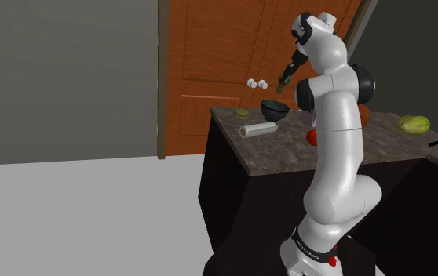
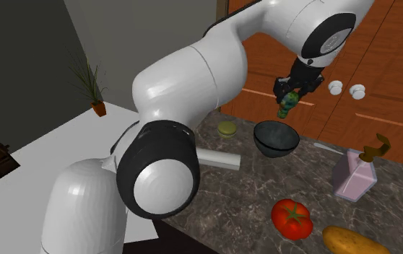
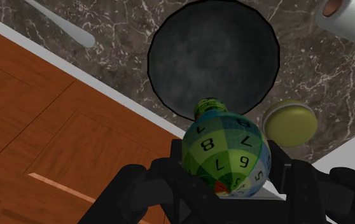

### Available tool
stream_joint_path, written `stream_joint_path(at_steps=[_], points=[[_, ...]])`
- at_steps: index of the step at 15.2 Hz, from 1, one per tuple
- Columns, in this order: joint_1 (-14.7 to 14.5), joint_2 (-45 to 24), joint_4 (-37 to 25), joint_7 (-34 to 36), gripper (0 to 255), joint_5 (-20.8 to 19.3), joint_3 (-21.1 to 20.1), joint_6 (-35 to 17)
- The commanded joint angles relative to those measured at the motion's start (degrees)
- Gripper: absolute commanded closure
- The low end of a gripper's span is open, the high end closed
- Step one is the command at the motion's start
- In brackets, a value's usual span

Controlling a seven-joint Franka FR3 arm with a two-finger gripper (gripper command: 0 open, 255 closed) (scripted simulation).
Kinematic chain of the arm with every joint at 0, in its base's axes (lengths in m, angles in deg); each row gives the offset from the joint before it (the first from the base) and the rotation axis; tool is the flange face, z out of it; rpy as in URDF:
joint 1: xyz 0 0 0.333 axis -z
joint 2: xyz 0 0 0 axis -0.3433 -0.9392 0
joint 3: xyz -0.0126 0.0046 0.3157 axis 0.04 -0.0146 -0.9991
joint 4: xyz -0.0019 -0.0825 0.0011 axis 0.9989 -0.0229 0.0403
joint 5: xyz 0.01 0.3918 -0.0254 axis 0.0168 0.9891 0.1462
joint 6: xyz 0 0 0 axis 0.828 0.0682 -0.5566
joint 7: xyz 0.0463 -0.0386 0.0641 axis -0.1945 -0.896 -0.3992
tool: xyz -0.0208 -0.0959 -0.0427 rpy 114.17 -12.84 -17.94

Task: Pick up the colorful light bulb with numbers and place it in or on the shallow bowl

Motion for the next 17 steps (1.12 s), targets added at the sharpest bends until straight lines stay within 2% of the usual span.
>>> stream_joint_path(at_steps=[1, 11, 17], points=[[-1.80, 0.84, 3.60, -0.95, 255, -0.62, 0.49, -2.29], [-7.50, 3.13, 16.09, -4.10, 255, -1.94, 1.63, -11.11], [-7.78, 3.21, 16.81, -4.30, 255, -1.95, 1.65, -11.67]])
